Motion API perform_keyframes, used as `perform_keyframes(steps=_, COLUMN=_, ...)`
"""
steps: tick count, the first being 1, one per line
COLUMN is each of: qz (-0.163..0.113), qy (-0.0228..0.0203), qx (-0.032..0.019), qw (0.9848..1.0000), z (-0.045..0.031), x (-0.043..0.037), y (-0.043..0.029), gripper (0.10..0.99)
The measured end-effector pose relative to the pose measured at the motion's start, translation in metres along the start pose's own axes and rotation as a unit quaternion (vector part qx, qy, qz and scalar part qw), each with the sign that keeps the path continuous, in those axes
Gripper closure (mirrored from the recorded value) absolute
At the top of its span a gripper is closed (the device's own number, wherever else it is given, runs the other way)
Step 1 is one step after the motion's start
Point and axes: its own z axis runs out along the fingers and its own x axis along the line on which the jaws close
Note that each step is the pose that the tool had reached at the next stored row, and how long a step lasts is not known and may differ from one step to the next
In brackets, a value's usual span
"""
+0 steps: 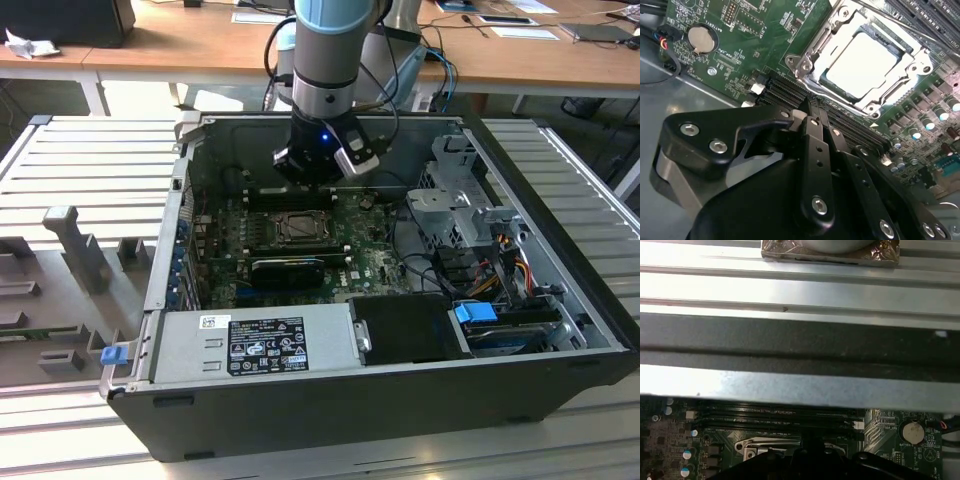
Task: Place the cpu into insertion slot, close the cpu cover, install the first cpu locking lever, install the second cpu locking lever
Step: 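Install the first cpu locking lever, then install the second cpu locking lever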
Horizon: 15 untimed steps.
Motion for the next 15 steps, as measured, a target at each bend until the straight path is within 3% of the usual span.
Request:
perform_keyframes(steps=9, qz=0.0, qy=0.0, qx=0.0, qw=1.0, z=-0.0004, x=0.0001, y=-0.0031, gripper=0.98)
perform_keyframes(steps=15, qz=0.0, qy=0.0, qx=0.0, qw=1.0, z=-0.0014, x=0.0005, y=-0.01, gripper=0.98)
